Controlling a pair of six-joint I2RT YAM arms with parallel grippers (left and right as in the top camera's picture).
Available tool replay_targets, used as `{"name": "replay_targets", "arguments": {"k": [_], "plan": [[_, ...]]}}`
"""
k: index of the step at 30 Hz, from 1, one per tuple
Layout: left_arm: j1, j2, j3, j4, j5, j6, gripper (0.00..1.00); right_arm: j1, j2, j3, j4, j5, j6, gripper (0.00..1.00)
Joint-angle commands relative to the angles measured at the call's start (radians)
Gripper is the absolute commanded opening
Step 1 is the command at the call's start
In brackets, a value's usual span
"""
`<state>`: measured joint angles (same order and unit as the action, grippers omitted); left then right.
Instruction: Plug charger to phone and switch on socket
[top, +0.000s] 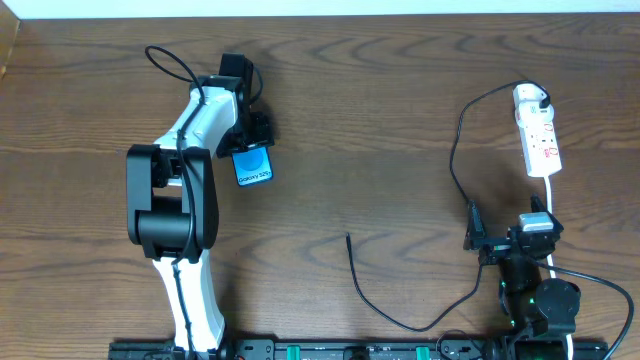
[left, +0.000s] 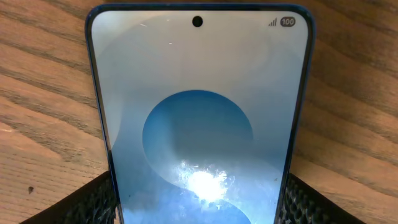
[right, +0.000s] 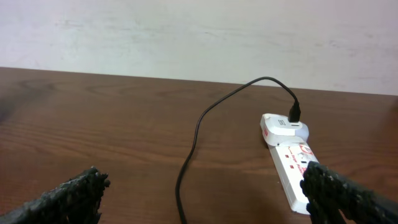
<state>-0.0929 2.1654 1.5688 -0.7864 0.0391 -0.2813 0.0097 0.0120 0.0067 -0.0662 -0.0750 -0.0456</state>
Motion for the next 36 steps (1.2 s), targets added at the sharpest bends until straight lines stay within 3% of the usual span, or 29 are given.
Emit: {"name": "replay_targets", "arguments": {"k": [1, 18, 22, 30, 36], "plan": [[0.003, -0.013, 0.007, -0.016, -0.021, 0.007, 0.07, 0.005, -0.006, -0.001, -0.003, -0.006, -0.012, 0.99], [0.003, -0.234, 0.032, -0.024, 0.006, 0.006, 0.08, 0.005, -0.006, -0.001, -0.003, -0.006, -0.012, 0.99], [0.003, -0.286, 0.032, -0.03, 0.16, -0.01, 0.07, 0.005, -0.006, -0.001, -0.003, -0.006, -0.012, 0.99], [0.003, -0.323, 0.032, -0.04, 0.511, -0.155, 0.08, 0.005, -0.006, -0.001, -0.003, -0.006, -0.012, 0.99], [0.003, -0.323, 0.032, -0.042, 0.816, -0.343, 0.08, 0.005, -0.006, -0.001, -0.003, -0.006, -0.012, 0.99]]}}
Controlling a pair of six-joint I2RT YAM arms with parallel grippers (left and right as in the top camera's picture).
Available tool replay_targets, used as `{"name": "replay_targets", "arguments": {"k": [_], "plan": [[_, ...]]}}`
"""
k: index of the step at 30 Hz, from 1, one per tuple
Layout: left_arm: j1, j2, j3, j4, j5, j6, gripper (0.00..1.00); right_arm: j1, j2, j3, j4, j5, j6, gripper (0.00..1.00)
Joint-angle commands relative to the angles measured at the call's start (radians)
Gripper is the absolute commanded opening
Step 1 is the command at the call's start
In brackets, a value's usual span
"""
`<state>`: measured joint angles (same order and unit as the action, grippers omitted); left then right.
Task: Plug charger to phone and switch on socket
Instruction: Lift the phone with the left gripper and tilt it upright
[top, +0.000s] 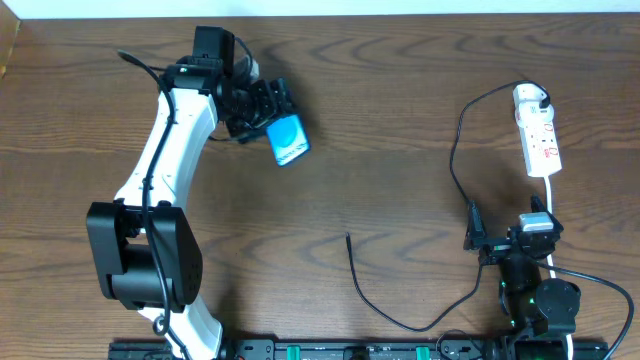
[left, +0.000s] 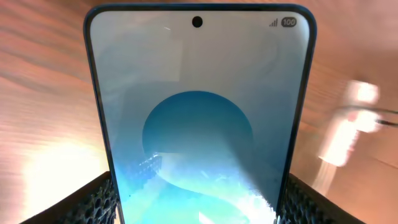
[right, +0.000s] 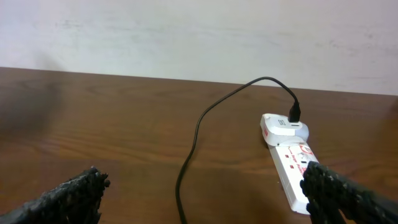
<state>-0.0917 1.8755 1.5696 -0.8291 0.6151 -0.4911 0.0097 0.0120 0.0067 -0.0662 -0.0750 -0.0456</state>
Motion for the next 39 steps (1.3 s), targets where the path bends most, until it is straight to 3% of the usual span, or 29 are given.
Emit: {"name": "replay_targets", "arguments": {"k": [1, 9, 17, 24, 34, 39], "plan": [[0.002, -0.033, 0.032, 0.001, 0.284, -0.167, 0.07, 0.005, -0.006, -0.001, -0.003, -0.006, -0.012, 0.99], [0.002, -0.032, 0.032, 0.001, 0.594, -0.462, 0.08, 0.005, -0.006, -0.001, -0.003, -0.006, -0.012, 0.99], [0.002, -0.033, 0.032, 0.001, 0.796, -0.648, 0.07, 0.005, -0.006, -0.001, -0.003, -0.006, -0.012, 0.99], [0.002, -0.033, 0.032, 0.001, 0.834, -0.743, 0.07, 0.005, -0.006, -0.001, -0.003, -0.006, -0.012, 0.99], [0.004, -0.033, 0.032, 0.001, 0.847, -0.754, 0.08, 0.005, -0.006, -0.001, -0.003, -0.006, -0.012, 0.99], [0.006, -0.032, 0.032, 0.002, 0.921, -0.757, 0.07, 0.005, -0.006, -0.001, -0.003, -0.006, -0.012, 0.99]]}}
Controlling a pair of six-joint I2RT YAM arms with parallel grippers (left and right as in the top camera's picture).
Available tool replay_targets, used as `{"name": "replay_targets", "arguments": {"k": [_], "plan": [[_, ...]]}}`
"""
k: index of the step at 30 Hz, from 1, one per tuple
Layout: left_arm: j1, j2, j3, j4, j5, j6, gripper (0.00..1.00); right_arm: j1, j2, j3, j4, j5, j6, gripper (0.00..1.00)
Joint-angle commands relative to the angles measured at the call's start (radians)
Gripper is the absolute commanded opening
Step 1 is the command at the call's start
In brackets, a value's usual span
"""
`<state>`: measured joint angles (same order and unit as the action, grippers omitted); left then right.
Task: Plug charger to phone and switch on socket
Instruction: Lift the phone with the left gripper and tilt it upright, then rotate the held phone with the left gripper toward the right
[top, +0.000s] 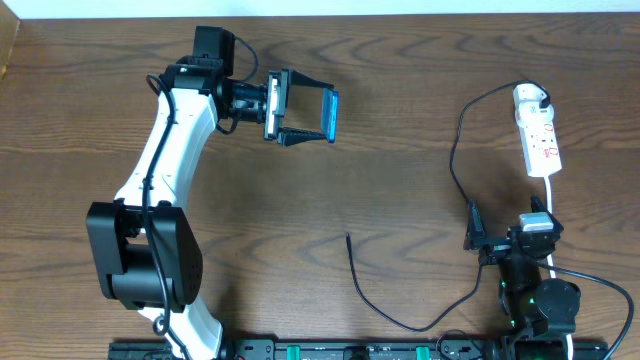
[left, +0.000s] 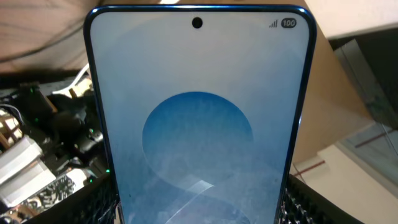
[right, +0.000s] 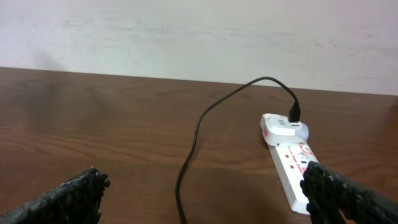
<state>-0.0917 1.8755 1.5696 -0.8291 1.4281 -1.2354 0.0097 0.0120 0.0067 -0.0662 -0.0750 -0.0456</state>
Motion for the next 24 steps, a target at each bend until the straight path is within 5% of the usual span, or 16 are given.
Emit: {"name": "replay_targets", "arguments": {"k": [1, 24], "plan": [[0.008, -0.032, 0.032, 0.002, 0.118, -0.012, 0.07, 0.005, -0.006, -0.001, -0.003, -0.006, -0.012, 0.99], [0.018, -0.032, 0.032, 0.005, 0.105, -0.008, 0.07, 0.005, -0.006, -0.001, -0.003, -0.006, -0.012, 0.99]]}}
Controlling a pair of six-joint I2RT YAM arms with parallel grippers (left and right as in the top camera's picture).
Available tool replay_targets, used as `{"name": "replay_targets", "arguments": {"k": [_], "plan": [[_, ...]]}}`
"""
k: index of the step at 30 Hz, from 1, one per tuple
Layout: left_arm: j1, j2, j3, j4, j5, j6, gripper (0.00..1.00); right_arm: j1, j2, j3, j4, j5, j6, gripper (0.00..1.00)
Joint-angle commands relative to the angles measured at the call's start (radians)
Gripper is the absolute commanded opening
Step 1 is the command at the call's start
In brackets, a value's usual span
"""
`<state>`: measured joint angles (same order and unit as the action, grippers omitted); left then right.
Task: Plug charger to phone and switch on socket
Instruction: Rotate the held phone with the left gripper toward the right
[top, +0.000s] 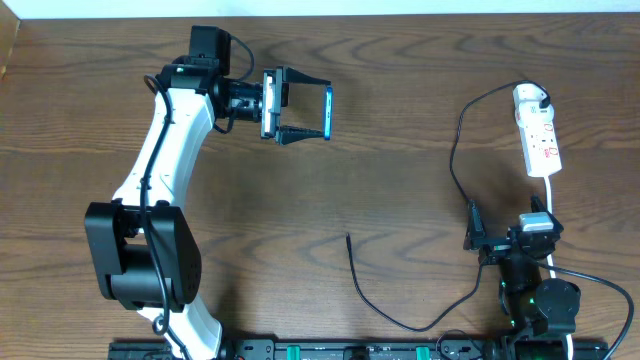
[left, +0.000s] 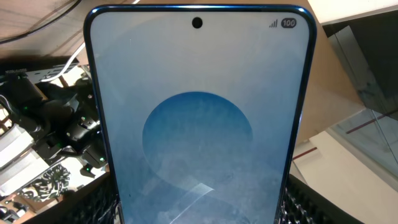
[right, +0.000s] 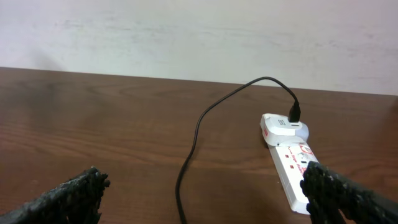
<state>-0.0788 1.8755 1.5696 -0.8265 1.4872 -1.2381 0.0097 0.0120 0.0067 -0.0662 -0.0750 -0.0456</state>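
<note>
The blue-framed phone (top: 328, 100) is held off the table on its edge, my left gripper (top: 320, 111) shut on its lower sides; its lit screen (left: 198, 124) fills the left wrist view between the black fingers (left: 96, 202). The black charger cable (top: 455, 150) runs from the adapter in the white socket strip (top: 538, 130) down to a loose end (top: 348, 238) at mid-table. My right gripper (top: 507, 243) rests open near the front right, looking at the cable (right: 185, 168) and the strip (right: 291, 167).
The wooden table (top: 400, 190) carries only the cable loop, which curves along the front (top: 405, 325). The white adapter (right: 285, 127) sits at the strip's far end. A pale wall stands behind the table in the right wrist view.
My left gripper and the phone have shifted very slightly to the left and farther back; the grip is unchanged. The right arm, cable and strip have not moved.
My left gripper was shut on the phone low over the left of the table. Then it held it lifted and tilted farther right. Then the phone stood on edge, pointing right, where it stays now. My right gripper stayed open in place.
</note>
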Motion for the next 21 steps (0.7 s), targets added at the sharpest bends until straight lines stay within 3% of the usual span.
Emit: {"name": "replay_targets", "arguments": {"k": [1, 21], "plan": [[0.005, -0.032, 0.032, 0.002, 0.046, -0.005, 0.07, 0.005, -0.006, -0.001, -0.003, -0.006, -0.012, 0.99], [0.005, -0.033, 0.032, 0.002, 0.06, -0.036, 0.08, 0.005, -0.006, -0.001, -0.003, -0.006, -0.012, 0.99]]}}
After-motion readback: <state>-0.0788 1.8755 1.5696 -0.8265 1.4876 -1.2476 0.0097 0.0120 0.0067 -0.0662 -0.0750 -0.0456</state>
